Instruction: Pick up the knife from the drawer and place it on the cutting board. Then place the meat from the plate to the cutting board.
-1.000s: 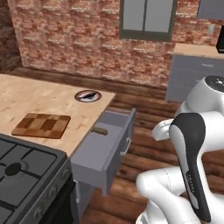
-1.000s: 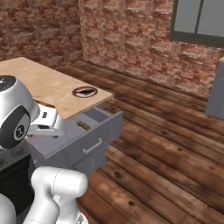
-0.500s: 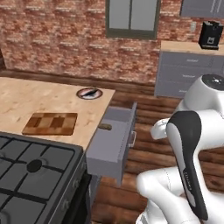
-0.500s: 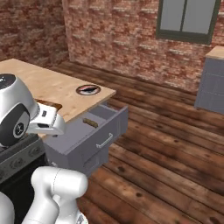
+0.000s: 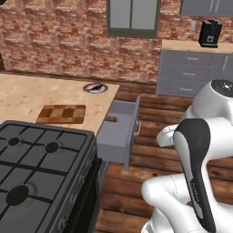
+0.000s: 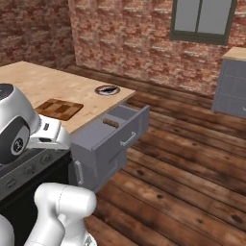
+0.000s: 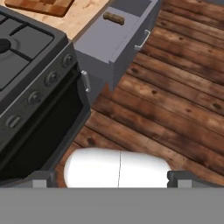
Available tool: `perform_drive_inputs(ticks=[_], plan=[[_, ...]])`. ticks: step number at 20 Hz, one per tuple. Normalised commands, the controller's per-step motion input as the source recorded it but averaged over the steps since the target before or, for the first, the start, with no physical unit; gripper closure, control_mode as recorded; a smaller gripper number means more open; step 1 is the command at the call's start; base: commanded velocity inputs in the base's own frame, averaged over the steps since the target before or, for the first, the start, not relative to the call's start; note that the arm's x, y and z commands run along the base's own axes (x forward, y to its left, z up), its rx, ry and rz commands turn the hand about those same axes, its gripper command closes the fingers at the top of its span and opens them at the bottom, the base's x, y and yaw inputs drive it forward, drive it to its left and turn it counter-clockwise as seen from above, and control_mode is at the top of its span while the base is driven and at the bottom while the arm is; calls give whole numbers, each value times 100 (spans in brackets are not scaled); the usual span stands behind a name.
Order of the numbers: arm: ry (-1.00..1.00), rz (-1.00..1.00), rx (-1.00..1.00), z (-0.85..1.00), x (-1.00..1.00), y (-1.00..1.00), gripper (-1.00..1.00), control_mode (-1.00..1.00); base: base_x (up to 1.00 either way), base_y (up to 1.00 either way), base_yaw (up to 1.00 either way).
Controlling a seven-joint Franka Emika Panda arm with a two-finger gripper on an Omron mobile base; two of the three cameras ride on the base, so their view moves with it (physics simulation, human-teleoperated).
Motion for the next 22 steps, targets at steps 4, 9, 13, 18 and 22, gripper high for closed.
perform_drive_inputs(ticks=[4,9,13,18,22], plan=[[0,0,0,0,0,0,-100,100,12,-1,0],[0,0,0,0,0,0,-100,100,0,-6,2],[0,0,0,0,0,0,-100,100,0,0,12],[0,0,0,0,0,0,-100,100,26,-59,16],[0,0,0,0,0,0,-100,100,34,-61,11]])
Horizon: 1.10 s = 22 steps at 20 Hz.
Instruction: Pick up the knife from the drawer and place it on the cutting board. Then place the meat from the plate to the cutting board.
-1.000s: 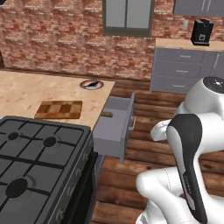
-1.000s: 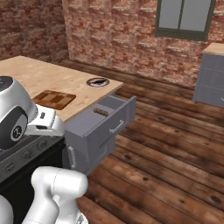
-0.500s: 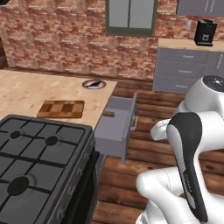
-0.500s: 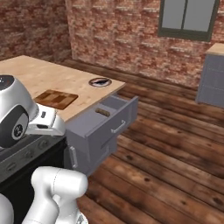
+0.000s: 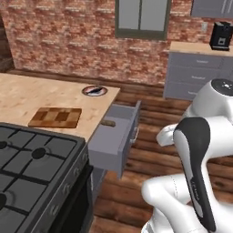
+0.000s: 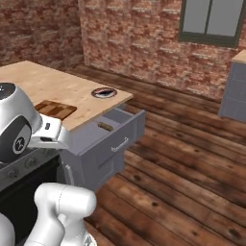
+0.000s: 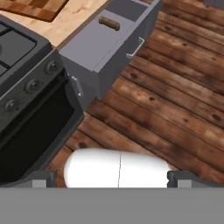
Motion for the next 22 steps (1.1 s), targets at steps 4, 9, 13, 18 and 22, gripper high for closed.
perform_drive_inputs(ticks=[4,9,13,18,22], plan=[[0,0,0,0,0,0,-100,100,37,-6,1],[0,0,0,0,0,0,-100,100,41,48,-5],[0,0,0,0,0,0,-100,100,61,60,-10],[0,0,0,0,0,0,-100,100,87,41,-3],[0,0,0,0,0,0,-100,100,71,5,-1]])
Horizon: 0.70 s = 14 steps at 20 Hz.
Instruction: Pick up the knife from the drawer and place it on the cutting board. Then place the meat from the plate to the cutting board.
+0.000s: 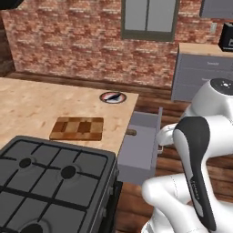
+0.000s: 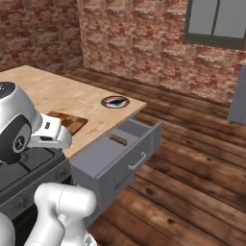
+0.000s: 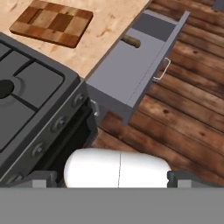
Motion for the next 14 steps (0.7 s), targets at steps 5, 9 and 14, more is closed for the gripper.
perform_drive_inputs(ticks=[5,9,14], plan=[[0,0,0,0,0,0,-100,100,32,0,-13],[0,0,0,0,0,0,-100,100,30,1,-31],[0,0,0,0,0,0,-100,100,37,1,-33]])
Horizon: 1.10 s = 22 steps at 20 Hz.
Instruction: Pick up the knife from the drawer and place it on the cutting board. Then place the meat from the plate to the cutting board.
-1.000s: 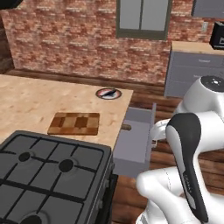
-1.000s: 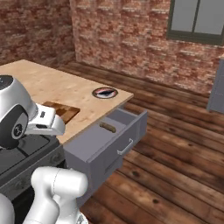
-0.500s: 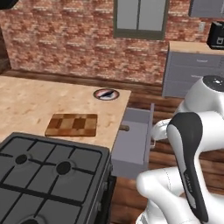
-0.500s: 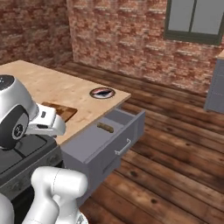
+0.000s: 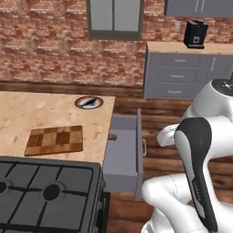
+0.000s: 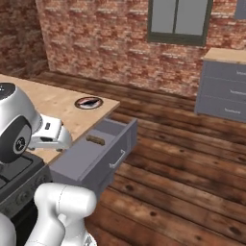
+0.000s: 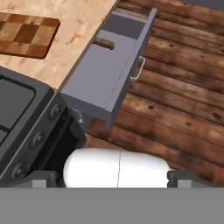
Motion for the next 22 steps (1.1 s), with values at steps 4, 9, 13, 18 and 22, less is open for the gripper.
perform_drive_inputs(ticks=[4,9,13,18,22], plan=[[0,0,0,0,0,0,-100,100,56,21,-21],[0,0,0,0,0,0,-100,100,41,31,-9],[0,0,0,0,0,0,-100,100,42,26,-7],[3,0,4,-14,9,1,-100,-100,17,11,-3],[7,0,11,-43,28,0,-100,-100,0,0,0]])
